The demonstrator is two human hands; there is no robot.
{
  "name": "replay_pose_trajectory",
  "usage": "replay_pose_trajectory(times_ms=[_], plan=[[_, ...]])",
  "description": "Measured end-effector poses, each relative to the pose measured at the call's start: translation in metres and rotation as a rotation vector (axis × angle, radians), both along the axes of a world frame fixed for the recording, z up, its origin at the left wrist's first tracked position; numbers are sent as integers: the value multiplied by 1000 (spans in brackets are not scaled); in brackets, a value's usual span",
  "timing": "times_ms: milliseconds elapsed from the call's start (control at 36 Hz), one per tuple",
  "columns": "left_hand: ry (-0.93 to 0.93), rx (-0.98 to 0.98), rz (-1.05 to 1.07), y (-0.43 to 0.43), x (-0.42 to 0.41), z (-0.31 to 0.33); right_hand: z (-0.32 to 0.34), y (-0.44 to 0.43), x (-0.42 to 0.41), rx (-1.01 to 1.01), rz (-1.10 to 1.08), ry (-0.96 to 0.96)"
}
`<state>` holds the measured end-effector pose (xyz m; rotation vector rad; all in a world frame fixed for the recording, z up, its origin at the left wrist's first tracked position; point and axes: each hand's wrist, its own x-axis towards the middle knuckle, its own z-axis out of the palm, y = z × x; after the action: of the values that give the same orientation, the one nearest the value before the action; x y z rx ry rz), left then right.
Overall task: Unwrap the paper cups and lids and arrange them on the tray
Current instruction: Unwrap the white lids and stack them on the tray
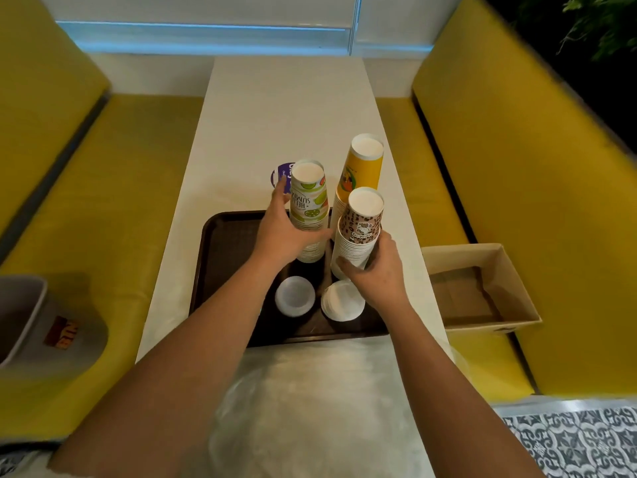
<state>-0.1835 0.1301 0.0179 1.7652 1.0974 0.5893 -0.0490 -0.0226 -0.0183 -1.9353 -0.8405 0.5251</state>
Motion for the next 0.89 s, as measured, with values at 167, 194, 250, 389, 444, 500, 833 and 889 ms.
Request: replay_pose_trajectory(times_ms=[167,194,250,389,444,500,833,889], plan=[[-14,29,-8,1,1,-3,-1,10,-5,-38,0,-27],[-13,35,-10,2,-3,-4,2,12,-4,-55,23,-17],[-12,31,-12,2,-12,-7,7,12,0,-76,84,-4],[-11,-4,-19,5,-27,-12,59,-1,20,12,-57,66],[-3,-3,-24,7,-28,-12,98,5,32,113,-158,20],[4,-9,-30,8,-27,-13,136,19,43,122,-110,-67],[17,-36,-92,9,-34,-10,194,132,52,-657,318,-431],[3,-57,-110,9,-37,-12,194,139,47,-638,325,-414]])
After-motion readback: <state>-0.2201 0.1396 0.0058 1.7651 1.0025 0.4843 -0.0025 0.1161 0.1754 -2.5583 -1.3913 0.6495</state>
